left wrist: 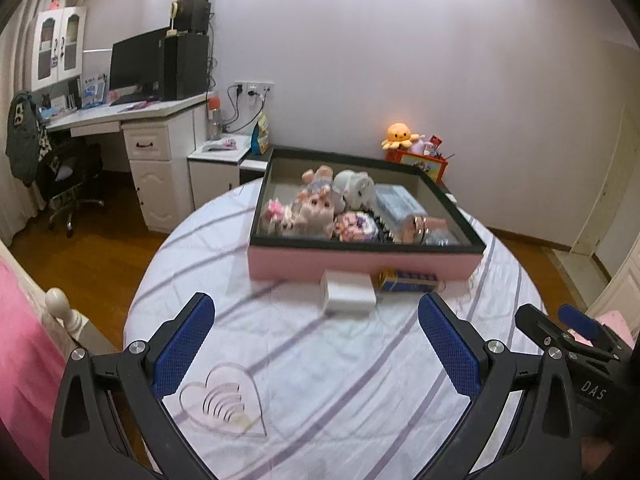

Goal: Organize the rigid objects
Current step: 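Move both tools toward the white charger box and blue packet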

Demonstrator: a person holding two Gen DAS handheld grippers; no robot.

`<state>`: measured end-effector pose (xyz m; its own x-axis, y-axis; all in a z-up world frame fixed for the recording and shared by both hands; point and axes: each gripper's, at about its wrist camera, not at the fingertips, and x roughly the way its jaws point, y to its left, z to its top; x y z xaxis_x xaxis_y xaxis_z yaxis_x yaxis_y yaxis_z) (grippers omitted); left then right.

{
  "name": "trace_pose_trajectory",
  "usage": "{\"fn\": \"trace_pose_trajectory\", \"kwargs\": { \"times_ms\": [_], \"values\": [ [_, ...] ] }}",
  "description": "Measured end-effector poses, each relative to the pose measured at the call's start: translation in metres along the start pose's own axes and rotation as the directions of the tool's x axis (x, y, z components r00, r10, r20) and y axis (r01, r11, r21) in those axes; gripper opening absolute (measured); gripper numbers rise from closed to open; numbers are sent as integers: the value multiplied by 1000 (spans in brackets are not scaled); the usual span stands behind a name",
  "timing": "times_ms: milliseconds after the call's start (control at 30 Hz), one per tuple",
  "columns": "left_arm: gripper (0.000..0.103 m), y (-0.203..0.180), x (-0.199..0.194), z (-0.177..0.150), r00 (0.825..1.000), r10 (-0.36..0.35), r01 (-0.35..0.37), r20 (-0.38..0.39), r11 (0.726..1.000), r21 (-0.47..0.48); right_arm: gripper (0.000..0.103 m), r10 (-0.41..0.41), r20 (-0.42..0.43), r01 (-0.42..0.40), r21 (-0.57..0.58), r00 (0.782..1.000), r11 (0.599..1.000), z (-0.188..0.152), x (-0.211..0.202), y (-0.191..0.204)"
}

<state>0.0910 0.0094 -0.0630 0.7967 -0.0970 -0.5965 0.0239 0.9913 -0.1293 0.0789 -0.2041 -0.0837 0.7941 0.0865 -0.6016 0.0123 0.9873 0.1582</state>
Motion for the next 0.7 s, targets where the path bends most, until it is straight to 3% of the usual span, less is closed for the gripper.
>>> {"fn": "trace_pose_trajectory", "kwargs": {
  "times_ms": [700],
  "values": [
    [103, -7, -6, -21, 1000, 7, -6, -28, 999, 35, 103, 1, -17, -1, -18, 1000, 1000, -13, -3, 5]
  ]
}}
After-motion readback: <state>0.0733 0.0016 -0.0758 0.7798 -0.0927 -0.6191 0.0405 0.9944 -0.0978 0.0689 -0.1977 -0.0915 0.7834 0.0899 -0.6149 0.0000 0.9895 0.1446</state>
